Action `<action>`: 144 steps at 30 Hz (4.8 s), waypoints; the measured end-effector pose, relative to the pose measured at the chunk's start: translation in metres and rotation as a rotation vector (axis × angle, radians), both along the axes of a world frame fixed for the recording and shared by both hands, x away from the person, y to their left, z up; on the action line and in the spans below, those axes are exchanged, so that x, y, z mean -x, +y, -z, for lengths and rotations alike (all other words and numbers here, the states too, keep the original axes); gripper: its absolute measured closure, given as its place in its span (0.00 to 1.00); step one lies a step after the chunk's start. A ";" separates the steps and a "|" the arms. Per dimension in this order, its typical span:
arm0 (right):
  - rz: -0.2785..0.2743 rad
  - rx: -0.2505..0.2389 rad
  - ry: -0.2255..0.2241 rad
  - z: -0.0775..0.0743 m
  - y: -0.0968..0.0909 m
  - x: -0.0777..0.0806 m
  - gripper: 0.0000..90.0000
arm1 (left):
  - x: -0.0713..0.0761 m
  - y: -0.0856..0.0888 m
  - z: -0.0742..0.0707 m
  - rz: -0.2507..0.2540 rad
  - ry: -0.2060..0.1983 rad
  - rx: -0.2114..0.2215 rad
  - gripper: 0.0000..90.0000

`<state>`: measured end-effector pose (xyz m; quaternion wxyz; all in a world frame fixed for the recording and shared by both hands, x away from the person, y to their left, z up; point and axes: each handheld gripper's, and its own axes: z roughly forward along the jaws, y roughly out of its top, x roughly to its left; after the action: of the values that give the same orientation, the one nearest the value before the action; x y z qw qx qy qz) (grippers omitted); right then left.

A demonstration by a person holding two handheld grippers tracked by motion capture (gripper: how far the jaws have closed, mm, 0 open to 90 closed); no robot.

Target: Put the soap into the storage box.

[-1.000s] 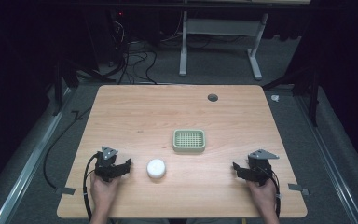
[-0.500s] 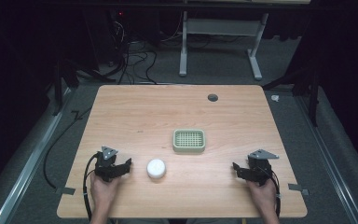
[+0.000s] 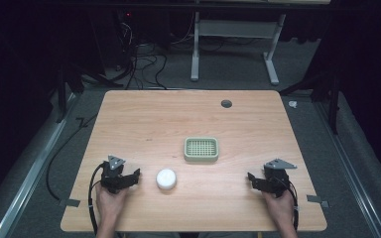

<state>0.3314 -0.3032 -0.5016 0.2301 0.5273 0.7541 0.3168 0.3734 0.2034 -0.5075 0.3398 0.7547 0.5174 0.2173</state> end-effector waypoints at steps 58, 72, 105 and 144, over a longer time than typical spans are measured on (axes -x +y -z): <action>-0.001 0.001 0.000 0.000 0.000 0.000 0.31 | 0.029 -0.016 -0.052 0.192 -0.048 0.111 0.25; -0.001 0.001 0.000 0.000 0.000 0.000 0.31 | 0.036 -0.038 -0.053 0.266 -0.042 0.130 0.24; -0.004 0.001 0.000 0.000 0.000 0.000 0.31 | 0.033 -0.093 -0.035 0.365 0.014 0.022 0.20; -0.005 0.000 0.001 0.000 0.000 0.000 0.31 | 0.023 -0.110 -0.010 0.360 0.043 -0.075 0.27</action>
<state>0.3314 -0.3034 -0.5016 0.2290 0.5255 0.7556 0.3171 0.3503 0.0930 -0.4979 0.3335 0.8518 0.3726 0.1561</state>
